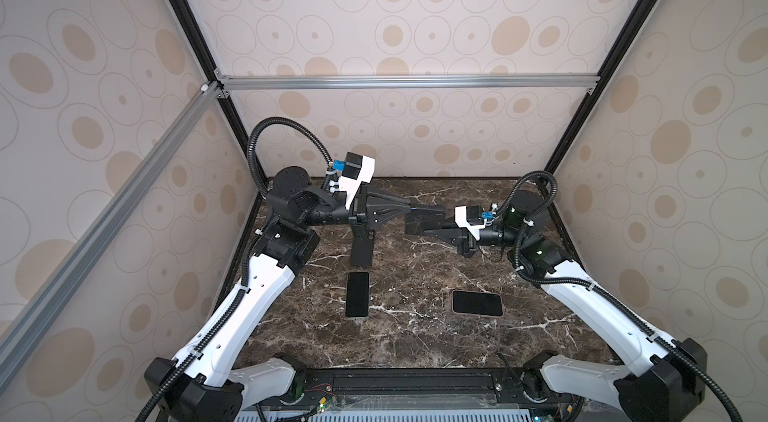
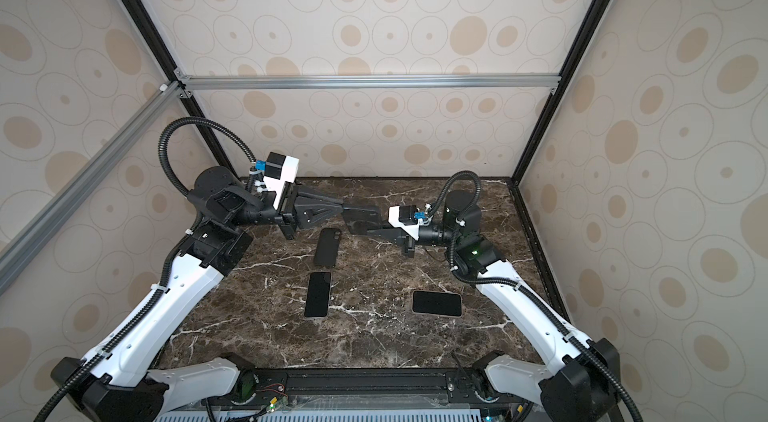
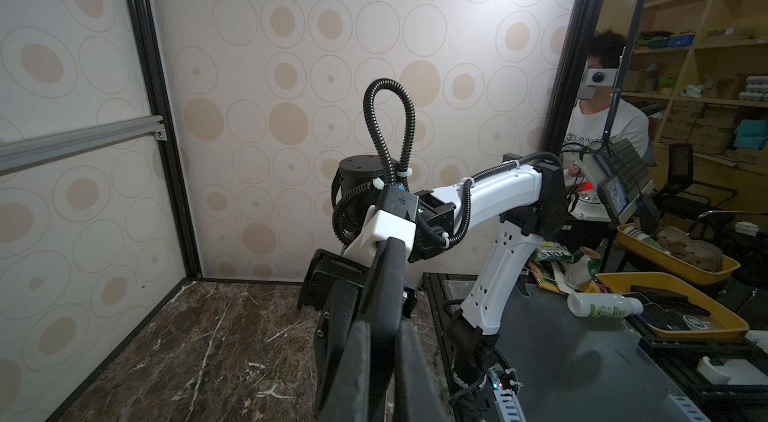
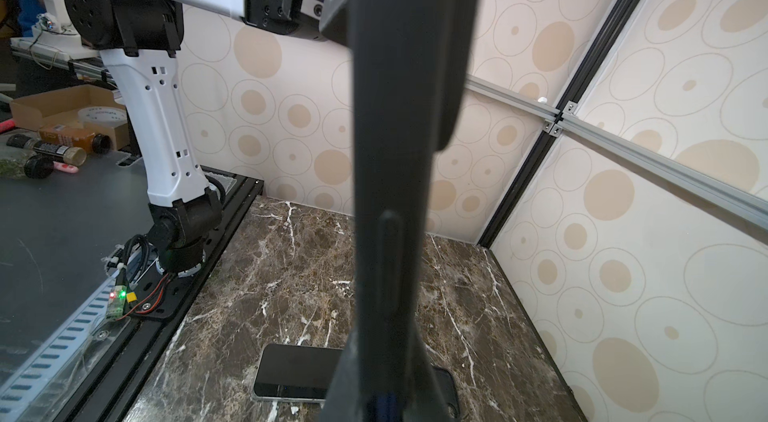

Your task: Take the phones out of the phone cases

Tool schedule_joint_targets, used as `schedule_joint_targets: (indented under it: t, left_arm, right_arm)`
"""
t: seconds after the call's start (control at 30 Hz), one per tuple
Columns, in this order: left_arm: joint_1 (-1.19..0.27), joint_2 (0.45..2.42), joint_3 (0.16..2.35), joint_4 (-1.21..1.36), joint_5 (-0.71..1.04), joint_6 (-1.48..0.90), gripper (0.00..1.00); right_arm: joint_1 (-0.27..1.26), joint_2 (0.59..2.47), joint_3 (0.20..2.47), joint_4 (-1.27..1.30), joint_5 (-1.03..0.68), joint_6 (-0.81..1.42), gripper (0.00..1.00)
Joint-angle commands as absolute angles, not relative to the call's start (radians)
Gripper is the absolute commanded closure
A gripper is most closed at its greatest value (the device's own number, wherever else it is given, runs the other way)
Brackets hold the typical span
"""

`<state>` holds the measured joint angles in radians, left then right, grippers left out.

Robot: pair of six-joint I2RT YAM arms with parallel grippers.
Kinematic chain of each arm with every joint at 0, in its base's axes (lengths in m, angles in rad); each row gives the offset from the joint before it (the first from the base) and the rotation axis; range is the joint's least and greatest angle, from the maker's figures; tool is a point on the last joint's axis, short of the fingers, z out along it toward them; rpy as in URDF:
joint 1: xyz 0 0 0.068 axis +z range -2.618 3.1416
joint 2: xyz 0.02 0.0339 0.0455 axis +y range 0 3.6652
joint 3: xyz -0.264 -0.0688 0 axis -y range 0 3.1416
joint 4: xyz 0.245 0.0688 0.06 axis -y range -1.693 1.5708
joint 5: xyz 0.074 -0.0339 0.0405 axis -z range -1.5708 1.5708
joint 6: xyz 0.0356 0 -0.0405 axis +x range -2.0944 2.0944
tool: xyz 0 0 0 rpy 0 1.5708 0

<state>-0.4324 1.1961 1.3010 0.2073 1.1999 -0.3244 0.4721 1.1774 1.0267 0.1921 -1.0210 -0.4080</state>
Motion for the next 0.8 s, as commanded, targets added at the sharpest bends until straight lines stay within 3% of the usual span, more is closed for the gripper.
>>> schedule_joint_targets:
  t: [0.0,0.27,0.77]
  left_arm:
    - [-0.413,1.215,1.353,0.196,1.160,-0.328,0.95]
    - [-0.381,1.230,1.349,0.196,1.150,-0.352,1.00]
    - [-0.356,1.276,1.382,0.081,1.062,-0.314,1.00]
  right_arm:
    - [0.483,1.158,1.053,0.204,-1.123,-0.565,1.00]
    - [0.485,1.142,1.051,0.161,-1.135,-0.691,1.00]
    - [0.503,1.124,1.057,0.095,-1.123,-0.749,1.00]
